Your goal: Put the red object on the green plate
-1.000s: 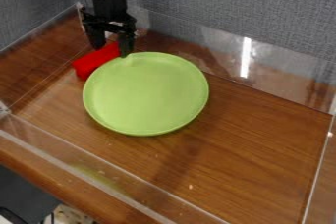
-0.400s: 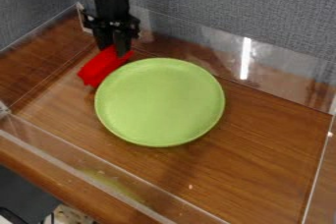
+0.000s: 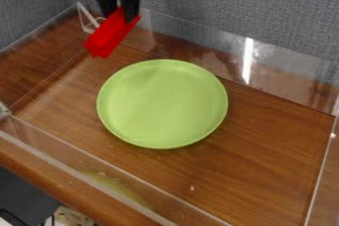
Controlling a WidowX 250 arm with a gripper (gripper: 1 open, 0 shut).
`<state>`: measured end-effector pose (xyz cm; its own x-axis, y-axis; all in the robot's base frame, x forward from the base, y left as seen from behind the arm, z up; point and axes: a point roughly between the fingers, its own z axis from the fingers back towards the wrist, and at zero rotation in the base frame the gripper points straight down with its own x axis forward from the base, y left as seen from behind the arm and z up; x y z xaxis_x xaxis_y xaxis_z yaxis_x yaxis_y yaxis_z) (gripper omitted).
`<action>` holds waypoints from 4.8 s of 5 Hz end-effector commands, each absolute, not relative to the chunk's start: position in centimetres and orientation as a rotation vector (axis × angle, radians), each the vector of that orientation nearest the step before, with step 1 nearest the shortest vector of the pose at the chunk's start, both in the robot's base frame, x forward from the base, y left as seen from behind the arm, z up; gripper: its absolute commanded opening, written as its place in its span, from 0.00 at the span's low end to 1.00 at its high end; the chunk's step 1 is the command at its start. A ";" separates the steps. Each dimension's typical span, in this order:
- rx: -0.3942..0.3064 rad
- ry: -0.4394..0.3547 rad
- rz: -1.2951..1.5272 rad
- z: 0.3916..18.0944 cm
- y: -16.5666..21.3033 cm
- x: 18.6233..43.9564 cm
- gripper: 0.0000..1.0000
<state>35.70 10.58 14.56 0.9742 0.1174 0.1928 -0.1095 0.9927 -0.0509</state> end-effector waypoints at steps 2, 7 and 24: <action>-0.064 -0.266 -0.019 17.6 3.6 34.1 0.00; -0.089 -0.112 -0.350 10.8 -2.2 32.3 0.00; -0.009 -0.028 0.010 17.3 1.6 30.1 1.00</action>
<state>30.30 1.25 15.51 0.9995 0.0094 -0.0317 -0.0099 0.9999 -0.0134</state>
